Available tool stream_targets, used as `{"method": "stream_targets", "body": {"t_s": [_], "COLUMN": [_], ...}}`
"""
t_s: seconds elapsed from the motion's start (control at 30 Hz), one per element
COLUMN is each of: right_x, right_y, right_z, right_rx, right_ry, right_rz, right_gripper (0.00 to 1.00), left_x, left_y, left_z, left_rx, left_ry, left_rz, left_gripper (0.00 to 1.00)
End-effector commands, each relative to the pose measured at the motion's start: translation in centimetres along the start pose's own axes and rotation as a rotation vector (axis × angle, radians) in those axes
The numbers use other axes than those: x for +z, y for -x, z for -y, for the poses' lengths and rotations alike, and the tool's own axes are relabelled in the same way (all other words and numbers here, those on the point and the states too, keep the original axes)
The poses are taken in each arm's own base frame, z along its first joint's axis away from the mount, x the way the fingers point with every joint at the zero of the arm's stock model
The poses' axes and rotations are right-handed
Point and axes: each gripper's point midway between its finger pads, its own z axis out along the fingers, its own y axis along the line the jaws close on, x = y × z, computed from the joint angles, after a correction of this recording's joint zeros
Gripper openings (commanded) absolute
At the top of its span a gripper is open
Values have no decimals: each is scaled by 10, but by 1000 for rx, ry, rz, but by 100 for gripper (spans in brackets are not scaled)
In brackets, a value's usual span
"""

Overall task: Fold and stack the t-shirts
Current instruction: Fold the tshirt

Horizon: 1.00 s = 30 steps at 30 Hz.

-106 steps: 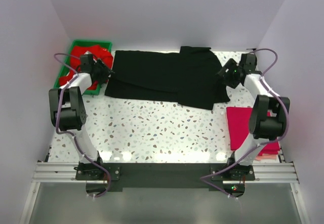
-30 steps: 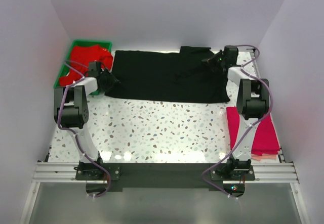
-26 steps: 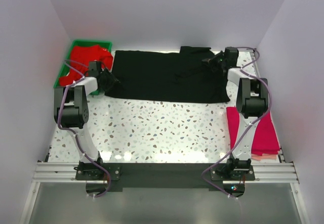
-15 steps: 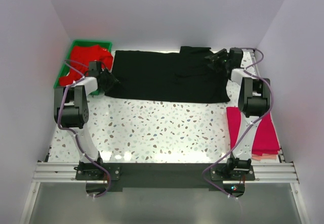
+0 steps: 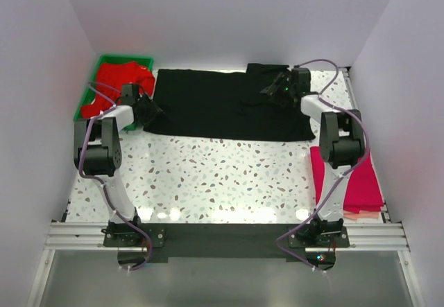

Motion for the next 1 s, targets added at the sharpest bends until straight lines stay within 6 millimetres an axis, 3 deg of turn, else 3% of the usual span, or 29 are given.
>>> {"method": "stream_targets", "body": {"t_s": [0.0, 0.33, 0.57, 0.97], "right_x": [18, 39, 57, 58], "right_y": [-16, -45, -45, -33], "right_z": [10, 10, 6, -14], "right_rx": [-40, -18, 35, 123], "right_ry": [-44, -51, -1, 109], "right_rz": [-37, -80, -71, 3], "right_gripper": [57, 57, 56, 55], "left_x": [-16, -13, -12, -9], "left_y": [16, 17, 17, 15], "left_z": [18, 20, 19, 17], "left_rx": [34, 35, 36, 36], "left_ry": [-42, -46, -45, -38], "left_rz": [57, 54, 53, 45], "left_gripper": [56, 56, 56, 55]}}
